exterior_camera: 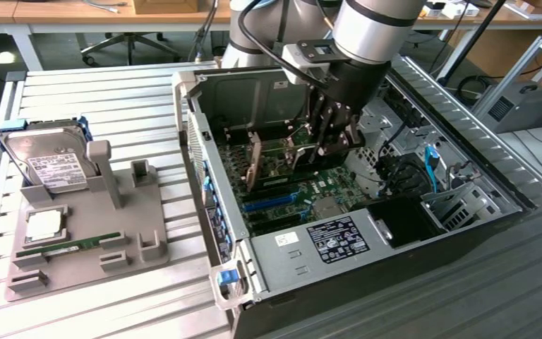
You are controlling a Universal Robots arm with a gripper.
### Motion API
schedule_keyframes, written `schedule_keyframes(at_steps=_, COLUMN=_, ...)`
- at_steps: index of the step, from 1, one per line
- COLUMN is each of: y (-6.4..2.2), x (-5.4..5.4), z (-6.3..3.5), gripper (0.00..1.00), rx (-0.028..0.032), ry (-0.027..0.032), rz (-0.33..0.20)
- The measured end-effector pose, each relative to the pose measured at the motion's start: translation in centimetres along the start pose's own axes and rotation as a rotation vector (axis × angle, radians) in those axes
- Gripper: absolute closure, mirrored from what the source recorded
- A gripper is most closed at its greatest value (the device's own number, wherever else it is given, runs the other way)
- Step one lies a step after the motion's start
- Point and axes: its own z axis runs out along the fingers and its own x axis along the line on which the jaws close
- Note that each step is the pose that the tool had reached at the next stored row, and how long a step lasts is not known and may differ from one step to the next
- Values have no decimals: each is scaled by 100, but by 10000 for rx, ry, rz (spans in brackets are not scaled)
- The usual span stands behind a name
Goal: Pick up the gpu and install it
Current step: 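Insert the gpu into the slot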
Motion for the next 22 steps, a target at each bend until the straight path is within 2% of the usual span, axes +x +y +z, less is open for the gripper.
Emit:
schedule_keyframes(at_steps=10, y=-1, x=3, z=103, gripper=73, rx=-5, ry=7, rz=-174)
schedule_keyframes(at_steps=22, y=6, x=3, z=155, gripper=73, rx=-8, ry=12, rz=-285)
